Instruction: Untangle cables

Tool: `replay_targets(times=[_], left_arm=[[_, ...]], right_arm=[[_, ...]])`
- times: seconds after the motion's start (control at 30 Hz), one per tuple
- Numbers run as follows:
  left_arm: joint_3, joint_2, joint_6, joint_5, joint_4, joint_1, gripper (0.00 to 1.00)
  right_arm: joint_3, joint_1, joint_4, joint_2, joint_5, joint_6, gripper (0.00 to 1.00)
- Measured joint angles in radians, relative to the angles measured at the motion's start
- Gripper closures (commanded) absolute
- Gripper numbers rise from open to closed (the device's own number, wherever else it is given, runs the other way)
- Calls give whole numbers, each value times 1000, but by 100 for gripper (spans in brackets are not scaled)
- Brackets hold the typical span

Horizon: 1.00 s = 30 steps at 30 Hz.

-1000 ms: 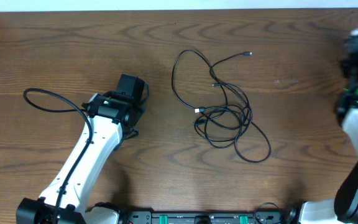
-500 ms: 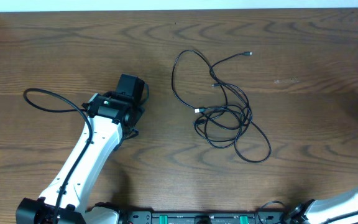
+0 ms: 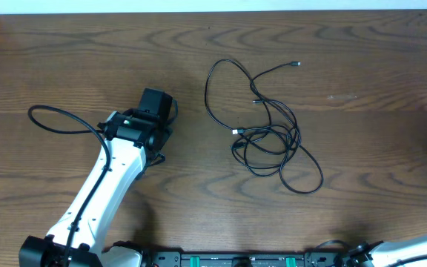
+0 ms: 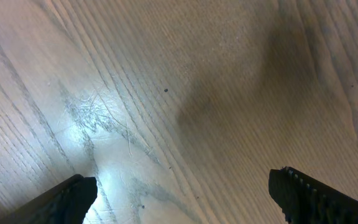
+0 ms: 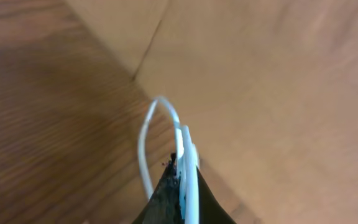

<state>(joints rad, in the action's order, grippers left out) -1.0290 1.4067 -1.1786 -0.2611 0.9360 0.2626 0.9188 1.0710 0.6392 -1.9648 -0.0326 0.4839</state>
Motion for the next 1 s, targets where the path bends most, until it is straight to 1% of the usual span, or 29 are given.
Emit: replay_targets(times=[0.13,0.2,0.27,0.33,0.43,0.47,0.5,0.53,0.57,0.6,0.63,0.67,0.7,0.73,0.77,0.87,0.93,1.0], left_arm=[[0,0,0,0,0,0,4],[0,0,0,0,0,0,4],[0,0,0,0,0,0,4],[0,0,0,0,0,0,4],[0,0,0,0,0,0,4],[0,0,0,0,0,0,4],[0,0,0,0,0,0,4],[0,0,0,0,0,0,4],[0,0,0,0,0,0,4],[0,0,0,0,0,0,4],[0,0,0,0,0,0,4],[0,0,0,0,0,0,4],[0,0,0,0,0,0,4],[0,0,0,0,0,0,4],[0,0,0,0,0,0,4],[0,0,0,0,0,0,4],[0,0,0,0,0,0,4],[0,0,0,0,0,0,4]], right_arm=[[0,-29,-37,-9,-47,-16,99],[0,-82,-72,-9,-93,-12,99],[1,-147,-120,-13,-110,31,99],[1,-199,-119,-13,-114,53,99],[0,-245,-179,-13,-65,86,98],[0,-239,-195,-13,-42,91,94],[0,-220,-222,-13,-42,100,86],[0,-206,-226,-13,-46,99,73],[0,-200,-230,-13,-51,102,69],[0,-200,-230,-13,-61,105,67],[0,-200,-230,-13,-63,101,61],[0,-200,-230,-13,-66,100,39],[0,-201,-230,-13,-69,91,21],[0,-205,-231,-13,-69,89,9],[0,-211,-230,-13,-69,70,1],[0,-226,-231,-6,-133,-63,1],[0,-226,-231,9,-193,-124,1],[0,-233,-231,18,-212,-152,1]])
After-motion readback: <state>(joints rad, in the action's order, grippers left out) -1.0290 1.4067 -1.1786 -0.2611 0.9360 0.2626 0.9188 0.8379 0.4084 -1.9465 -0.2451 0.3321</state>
